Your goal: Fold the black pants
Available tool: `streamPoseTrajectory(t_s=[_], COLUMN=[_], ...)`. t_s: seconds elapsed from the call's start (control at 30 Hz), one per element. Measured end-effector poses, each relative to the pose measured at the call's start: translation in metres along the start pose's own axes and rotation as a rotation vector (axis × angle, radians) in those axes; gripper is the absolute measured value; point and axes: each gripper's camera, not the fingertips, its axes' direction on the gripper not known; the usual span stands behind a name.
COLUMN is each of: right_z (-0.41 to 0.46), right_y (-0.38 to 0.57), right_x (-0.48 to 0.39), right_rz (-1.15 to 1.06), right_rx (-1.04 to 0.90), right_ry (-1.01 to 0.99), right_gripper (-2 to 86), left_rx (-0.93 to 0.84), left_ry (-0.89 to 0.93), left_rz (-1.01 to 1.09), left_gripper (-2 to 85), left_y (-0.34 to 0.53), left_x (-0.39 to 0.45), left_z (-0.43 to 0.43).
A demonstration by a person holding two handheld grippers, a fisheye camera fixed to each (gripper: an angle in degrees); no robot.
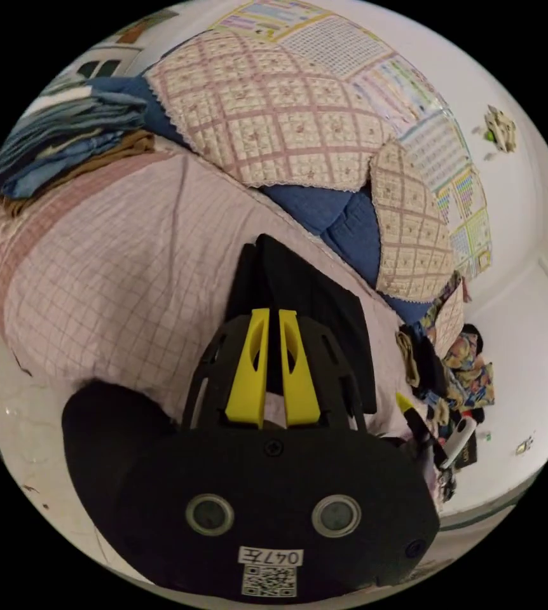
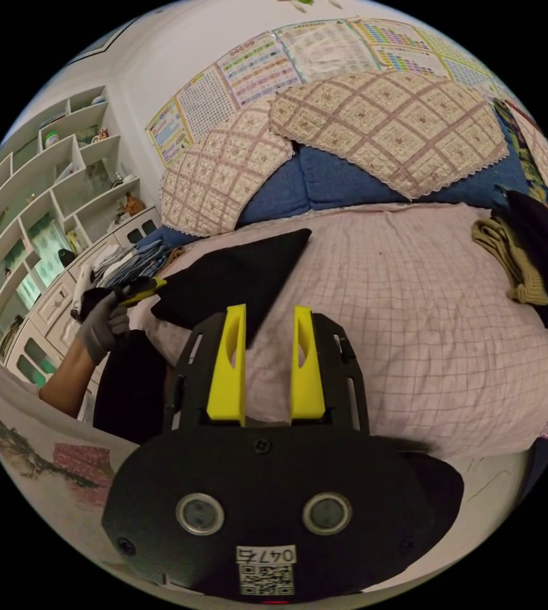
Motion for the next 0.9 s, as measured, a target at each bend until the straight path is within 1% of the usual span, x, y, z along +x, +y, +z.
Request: streamPoseTrajectory(t_s=[0.13, 0.17, 0.23, 0.3, 0.4, 0.43, 0.53, 0.63, 0.7, 0.77, 0.9], right_z=[0.007, 0.007, 0.007, 0.008, 0.015, 0.017, 0.017, 0.013, 0.014, 0.022, 0.044], right_y=[-0.013, -0.016, -0.019, -0.021, -0.025, -0.029, -0.042, -0.064, -0.080, -0.101, -0.132], right_x=[-0.001, 0.001, 0.004, 0.008, 0.017, 0.021, 0.030, 0.042, 0.053, 0.074, 0.112], right_rz=[-0.037, -0.043, -0.049, -0.057, -0.061, -0.060, -0.067, -0.085, -0.087, -0.060, 0.039], right_rx=[-0.022, -0.022, -0.023, -0.033, -0.061, -0.073, -0.065, -0.045, -0.040, -0.057, -0.110], right_ry=[-0.010, -0.009, -0.004, 0.000, -0.016, -0.026, -0.034, -0.028, -0.016, -0.029, -0.114], right_gripper=[7.1, 7.1, 7.1, 7.1, 7.3, 7.4, 7.6, 7.8, 7.9, 8.0, 8.5], left_rx=[0.027, 0.056, 0.107, 0.107, 0.027, 0.027, 0.020, -0.013, -0.046, -0.067, -0.101], left_ry=[-0.067, -0.094, -0.151, -0.190, -0.205, -0.200, -0.159, -0.122, -0.023, 0.039, 0.083], left_rz=[0.204, 0.267, 0.306, 0.242, 0.137, 0.122, 0.092, 0.028, -0.044, -0.074, -0.118], left_gripper=[-0.4, -0.4, -0.4, -0.2, 0.4, 0.6, 2.9, 8.3, 10.1, 10.4, 10.1], left_y=[-0.028, -0.034, -0.034, -0.024, -0.019, -0.020, -0.031, -0.044, -0.053, -0.059, -0.073], left_x=[0.068, 0.089, 0.105, 0.089, 0.057, 0.053, 0.045, 0.027, 0.003, -0.008, -0.021], left_z=[-0.004, -0.012, -0.028, -0.032, -0.013, -0.013, -0.018, -0.024, -0.026, -0.023, -0.014])
